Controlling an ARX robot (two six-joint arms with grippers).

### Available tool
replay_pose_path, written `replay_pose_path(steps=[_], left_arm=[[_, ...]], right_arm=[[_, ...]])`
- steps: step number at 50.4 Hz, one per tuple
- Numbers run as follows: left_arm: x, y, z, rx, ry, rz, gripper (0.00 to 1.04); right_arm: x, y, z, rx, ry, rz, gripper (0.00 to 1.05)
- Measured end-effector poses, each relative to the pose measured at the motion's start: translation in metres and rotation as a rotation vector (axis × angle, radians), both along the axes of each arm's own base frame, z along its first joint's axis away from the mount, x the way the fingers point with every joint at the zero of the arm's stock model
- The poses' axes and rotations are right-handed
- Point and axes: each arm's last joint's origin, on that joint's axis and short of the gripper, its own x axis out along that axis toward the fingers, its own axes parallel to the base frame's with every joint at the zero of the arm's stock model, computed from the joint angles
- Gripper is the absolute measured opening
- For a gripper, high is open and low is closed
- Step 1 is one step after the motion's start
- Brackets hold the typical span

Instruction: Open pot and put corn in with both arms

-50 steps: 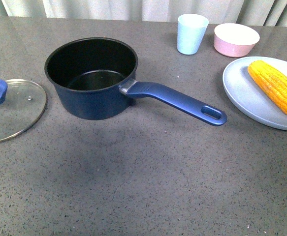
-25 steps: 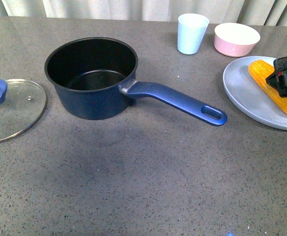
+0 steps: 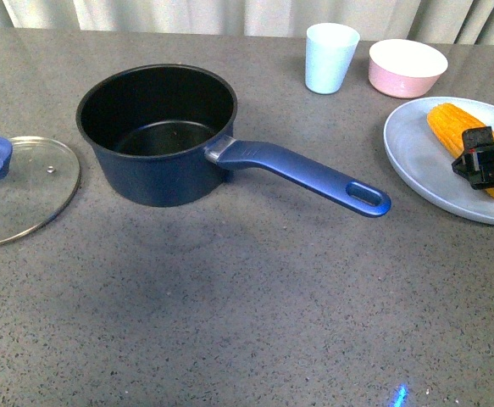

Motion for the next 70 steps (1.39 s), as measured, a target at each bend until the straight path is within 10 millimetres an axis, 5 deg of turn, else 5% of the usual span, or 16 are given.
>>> replay_pose_path(steps=[13, 22, 34, 40, 48, 61, 70], left_arm=[[0.0, 0.0, 0.0, 0.0, 0.0, 0.0, 0.96], [0.0, 0.0, 0.0, 0.0, 0.0, 0.0, 0.96], [0.0, 0.0, 0.0, 0.0, 0.0, 0.0, 0.96], [0.0, 0.0, 0.0, 0.0, 0.0, 0.0, 0.96], [0.0, 0.0, 0.0, 0.0, 0.0, 0.0, 0.96], [0.0, 0.0, 0.0, 0.0, 0.0, 0.0, 0.96], [0.0, 0.0, 0.0, 0.0, 0.0, 0.0, 0.96]], right_arm=[[-0.001, -0.01, 0.003, 0.026, -0.006, -0.017, 0.43], [-0.009, -0.011, 0.019, 0.041, -0.037, 0.01, 0.31], [-0.02, 0.009, 0.075, 0.076, -0.158, 0.109, 0.22], [-0.02, 0.06, 0.111, 0.12, -0.245, 0.248, 0.2], [-0.014, 0.124, 0.124, 0.172, -0.262, 0.389, 0.19], [0.003, 0.225, 0.123, 0.212, -0.224, 0.579, 0.18], [0.011, 0.255, 0.111, 0.208, -0.191, 0.613, 0.16]])
